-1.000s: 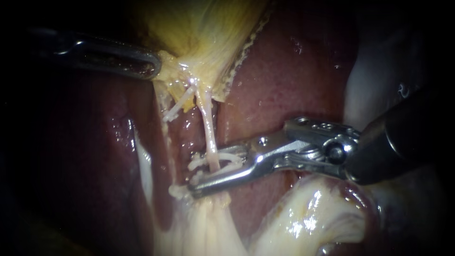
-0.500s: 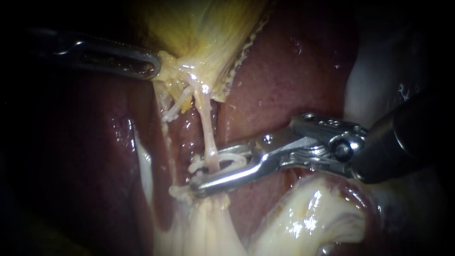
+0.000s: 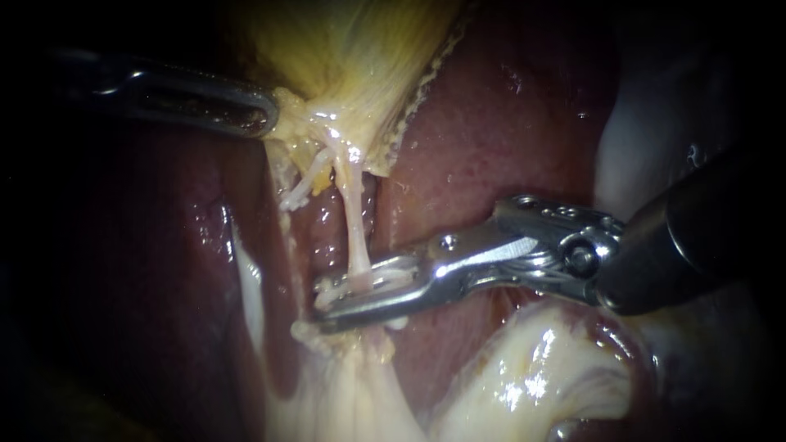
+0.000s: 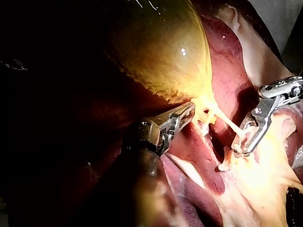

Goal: Clipping second clip right tube

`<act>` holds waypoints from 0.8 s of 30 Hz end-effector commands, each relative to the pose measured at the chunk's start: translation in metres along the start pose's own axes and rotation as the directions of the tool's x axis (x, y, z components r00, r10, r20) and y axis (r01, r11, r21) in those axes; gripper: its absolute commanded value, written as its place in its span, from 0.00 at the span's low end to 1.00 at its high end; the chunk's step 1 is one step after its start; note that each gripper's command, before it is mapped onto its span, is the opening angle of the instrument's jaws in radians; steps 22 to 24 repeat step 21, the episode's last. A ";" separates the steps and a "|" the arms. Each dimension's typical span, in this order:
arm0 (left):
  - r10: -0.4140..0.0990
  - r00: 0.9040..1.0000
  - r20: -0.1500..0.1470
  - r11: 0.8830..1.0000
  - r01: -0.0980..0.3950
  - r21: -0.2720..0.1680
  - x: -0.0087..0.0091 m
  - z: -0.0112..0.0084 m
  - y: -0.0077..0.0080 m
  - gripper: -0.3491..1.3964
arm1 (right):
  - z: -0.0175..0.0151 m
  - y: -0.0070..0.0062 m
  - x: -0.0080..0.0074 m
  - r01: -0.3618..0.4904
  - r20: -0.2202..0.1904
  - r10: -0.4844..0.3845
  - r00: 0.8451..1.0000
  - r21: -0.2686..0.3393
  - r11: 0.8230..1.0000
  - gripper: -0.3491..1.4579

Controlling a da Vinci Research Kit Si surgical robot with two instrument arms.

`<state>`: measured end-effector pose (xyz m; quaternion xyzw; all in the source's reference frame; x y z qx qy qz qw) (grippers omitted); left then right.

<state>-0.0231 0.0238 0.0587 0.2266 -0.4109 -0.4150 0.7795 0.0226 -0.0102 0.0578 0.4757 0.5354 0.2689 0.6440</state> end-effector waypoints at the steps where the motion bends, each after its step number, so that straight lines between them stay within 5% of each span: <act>1: 0.000 1.000 0.000 1.000 0.000 0.000 0.0000 0.0000 0.0000 0.00 | 0.0000 0.0000 0.0000 0.000 0.000 0.000 1.000 0.000 1.000 0.11; 6: 0.000 1.000 0.000 1.000 0.000 0.000 0.0000 0.0000 0.0000 0.00 | -0.0001 0.0002 -0.0001 0.000 0.000 0.000 1.000 0.000 1.000 0.00; 24: 0.000 1.000 0.000 1.000 0.000 0.000 0.0000 0.0000 0.0000 0.00 | -0.0002 0.0003 -0.0001 0.000 0.000 0.000 1.000 0.004 1.000 0.00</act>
